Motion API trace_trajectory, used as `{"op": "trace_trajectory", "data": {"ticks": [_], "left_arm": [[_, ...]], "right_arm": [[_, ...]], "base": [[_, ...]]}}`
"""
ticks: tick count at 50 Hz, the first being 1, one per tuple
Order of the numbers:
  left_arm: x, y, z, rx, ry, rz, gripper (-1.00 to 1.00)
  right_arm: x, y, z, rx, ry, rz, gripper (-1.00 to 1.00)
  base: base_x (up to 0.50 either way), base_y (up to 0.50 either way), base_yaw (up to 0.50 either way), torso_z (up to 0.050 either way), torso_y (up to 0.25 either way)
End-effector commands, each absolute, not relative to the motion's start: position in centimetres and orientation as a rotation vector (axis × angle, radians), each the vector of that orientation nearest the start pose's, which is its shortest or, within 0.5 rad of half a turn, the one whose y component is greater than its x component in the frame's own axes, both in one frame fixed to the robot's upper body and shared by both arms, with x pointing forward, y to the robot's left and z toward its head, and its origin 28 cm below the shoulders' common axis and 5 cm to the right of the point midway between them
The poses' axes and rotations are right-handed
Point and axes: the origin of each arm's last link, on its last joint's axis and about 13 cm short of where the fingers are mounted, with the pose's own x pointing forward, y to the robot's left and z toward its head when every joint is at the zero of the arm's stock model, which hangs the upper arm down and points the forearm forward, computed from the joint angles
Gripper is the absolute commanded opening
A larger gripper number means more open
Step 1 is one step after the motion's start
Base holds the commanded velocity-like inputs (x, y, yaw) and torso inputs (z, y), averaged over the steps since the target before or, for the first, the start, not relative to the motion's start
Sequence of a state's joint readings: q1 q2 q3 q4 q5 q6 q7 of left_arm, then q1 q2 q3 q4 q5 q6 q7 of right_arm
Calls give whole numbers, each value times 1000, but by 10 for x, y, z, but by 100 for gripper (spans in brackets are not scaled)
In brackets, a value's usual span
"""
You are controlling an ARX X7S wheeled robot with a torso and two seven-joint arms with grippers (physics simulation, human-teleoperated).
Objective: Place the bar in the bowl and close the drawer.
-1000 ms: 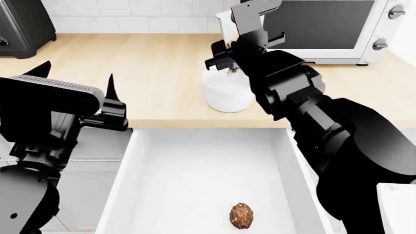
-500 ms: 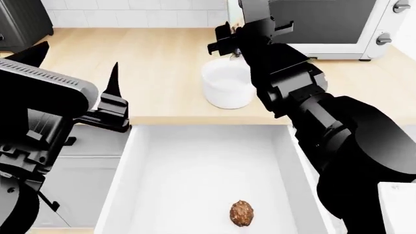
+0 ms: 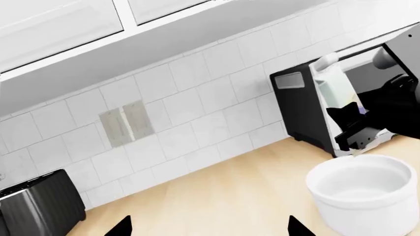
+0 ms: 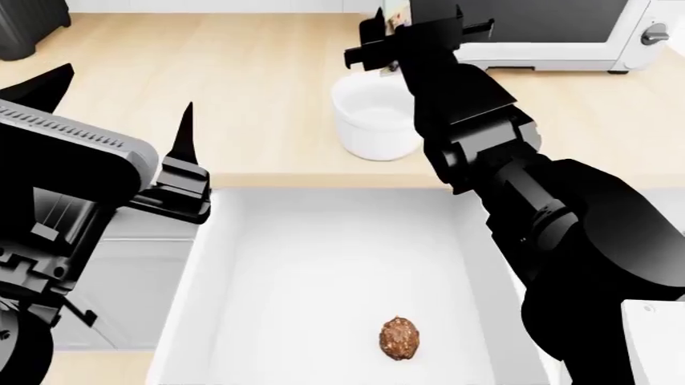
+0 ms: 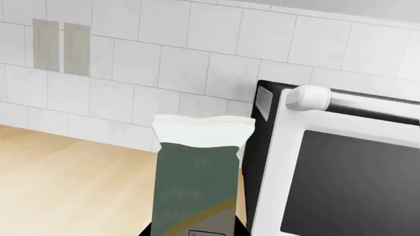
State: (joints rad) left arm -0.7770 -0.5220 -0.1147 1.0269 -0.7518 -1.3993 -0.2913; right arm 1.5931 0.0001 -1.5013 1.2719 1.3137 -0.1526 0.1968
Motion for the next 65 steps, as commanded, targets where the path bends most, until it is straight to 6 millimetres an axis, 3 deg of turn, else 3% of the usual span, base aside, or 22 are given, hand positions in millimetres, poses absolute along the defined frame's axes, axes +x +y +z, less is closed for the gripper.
{"op": "trace_trajectory", "data": {"ticks": [1, 38, 65], "left_arm": [[195, 251, 267, 341, -332, -80, 100], [197, 251, 264, 352, -328, -72, 100], [193, 254, 267, 342, -322, -62, 100]], "right_arm": [[439, -51, 285, -146, -269, 96, -100], [439, -51, 281, -142, -266, 90, -100], [439, -51, 281, -142, -266, 90, -100]], "base": [[0, 0, 0, 0, -98], [0, 0, 0, 0, -97], [0, 0, 0, 0, 0]]}}
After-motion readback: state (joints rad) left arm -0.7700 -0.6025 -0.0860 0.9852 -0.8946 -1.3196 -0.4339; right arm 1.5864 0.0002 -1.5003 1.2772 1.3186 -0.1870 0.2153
